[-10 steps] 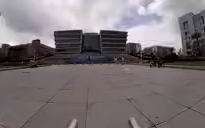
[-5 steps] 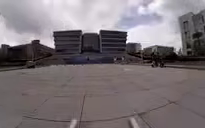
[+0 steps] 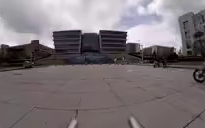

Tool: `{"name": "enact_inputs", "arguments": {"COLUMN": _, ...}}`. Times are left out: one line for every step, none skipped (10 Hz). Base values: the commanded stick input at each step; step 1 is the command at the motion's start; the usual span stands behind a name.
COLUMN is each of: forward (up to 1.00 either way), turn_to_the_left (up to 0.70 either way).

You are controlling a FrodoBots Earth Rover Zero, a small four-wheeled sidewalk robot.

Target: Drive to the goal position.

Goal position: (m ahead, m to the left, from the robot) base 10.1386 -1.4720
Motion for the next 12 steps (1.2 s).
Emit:
{"name": "enact_inputs", "arguments": {"forward": 1.00, "turn_to_the_left": 0.00}}
{"name": "enact_inputs", "arguments": {"forward": 1.00, "turn_to_the_left": 0.00}}
{"name": "enact_inputs", "arguments": {"forward": 1.00, "turn_to_the_left": 0.00}}
{"name": "enact_inputs", "arguments": {"forward": 1.00, "turn_to_the_left": 0.00}}
{"name": "enact_inputs", "arguments": {"forward": 1.00, "turn_to_the_left": 0.00}}
{"name": "enact_inputs", "arguments": {"forward": 1.00, "turn_to_the_left": 0.00}}
{"name": "enact_inputs", "arguments": {"forward": 1.00, "turn_to_the_left": 0.00}}
{"name": "enact_inputs", "arguments": {"forward": 1.00, "turn_to_the_left": 0.00}}
{"name": "enact_inputs", "arguments": {"forward": 1.00, "turn_to_the_left": 0.00}}
{"name": "enact_inputs", "arguments": {"forward": 1.00, "turn_to_the_left": 0.00}}
{"name": "enact_inputs", "arguments": {"forward": 1.00, "turn_to_the_left": 0.00}}
{"name": "enact_inputs", "arguments": {"forward": 1.00, "turn_to_the_left": 0.00}}
